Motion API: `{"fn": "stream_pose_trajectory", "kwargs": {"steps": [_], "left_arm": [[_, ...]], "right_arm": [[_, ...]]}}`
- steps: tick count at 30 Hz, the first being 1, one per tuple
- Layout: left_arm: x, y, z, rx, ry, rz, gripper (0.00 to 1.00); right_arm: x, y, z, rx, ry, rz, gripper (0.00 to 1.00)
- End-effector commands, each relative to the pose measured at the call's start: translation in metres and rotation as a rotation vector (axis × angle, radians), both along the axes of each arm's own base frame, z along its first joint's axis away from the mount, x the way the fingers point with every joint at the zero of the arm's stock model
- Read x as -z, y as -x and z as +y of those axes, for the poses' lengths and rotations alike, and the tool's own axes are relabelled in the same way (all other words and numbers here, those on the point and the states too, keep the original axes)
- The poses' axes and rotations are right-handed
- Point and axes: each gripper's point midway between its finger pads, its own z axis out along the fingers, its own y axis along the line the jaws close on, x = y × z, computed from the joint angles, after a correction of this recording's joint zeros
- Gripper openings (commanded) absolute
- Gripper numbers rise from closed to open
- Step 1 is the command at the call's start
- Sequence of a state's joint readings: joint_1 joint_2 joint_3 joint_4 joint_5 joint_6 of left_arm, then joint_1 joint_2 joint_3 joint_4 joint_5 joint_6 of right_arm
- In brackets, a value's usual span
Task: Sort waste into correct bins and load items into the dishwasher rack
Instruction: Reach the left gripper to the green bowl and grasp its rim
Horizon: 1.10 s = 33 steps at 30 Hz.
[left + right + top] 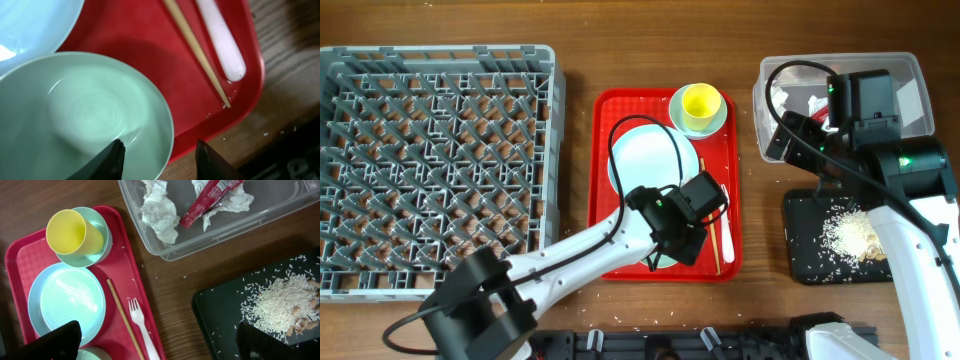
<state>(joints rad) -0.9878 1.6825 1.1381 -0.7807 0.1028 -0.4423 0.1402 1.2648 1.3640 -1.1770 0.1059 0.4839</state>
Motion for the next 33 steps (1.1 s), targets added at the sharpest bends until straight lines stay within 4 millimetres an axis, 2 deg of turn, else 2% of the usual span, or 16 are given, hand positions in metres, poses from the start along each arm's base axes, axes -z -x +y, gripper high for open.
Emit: {"fn": "stream_pose_trajectory", "kwargs": {"steps": [1, 7, 12, 19, 22, 25, 29, 33], "left_arm": [[0.013, 0.004, -0.002, -0.093, -0.024, 0.054, 0.45], [0.028, 0.01, -0.014, -0.096, -0.04, 0.041, 0.41], [0.035, 0.006, -0.007, -0.144, -0.099, -0.01, 0.32], [0.05, 0.007, -0.004, -0.14, -0.142, -0.01, 0.31], [0.05, 0.006, -0.005, -0.14, -0.138, -0.012, 0.23], [0.049, 0.006, -0.005, -0.14, -0.137, -0.012, 0.07], [0.044, 0.006, -0.008, -0.139, -0.131, -0.007, 0.04], [0.028, 0.006, -0.013, -0.136, -0.127, 0.004, 0.04]], "right_arm": [[-0.004, -0.001, -0.003, -0.003, 0.016, -0.013, 1.0], [-0.004, -0.001, -0.003, -0.003, 0.016, -0.013, 1.0], [-0.004, -0.001, -0.003, -0.003, 0.016, -0.013, 1.0], [-0.004, -0.001, -0.003, -0.003, 0.016, -0.013, 1.0], [-0.004, -0.001, -0.003, -0.003, 0.016, -0.013, 1.0], [-0.004, -0.001, -0.003, -0.003, 0.016, -0.013, 1.0], [-0.004, -0.001, -0.003, -0.003, 0.016, -0.013, 1.0], [-0.004, -0.001, -0.003, -0.003, 0.016, -0.013, 1.0]]}}
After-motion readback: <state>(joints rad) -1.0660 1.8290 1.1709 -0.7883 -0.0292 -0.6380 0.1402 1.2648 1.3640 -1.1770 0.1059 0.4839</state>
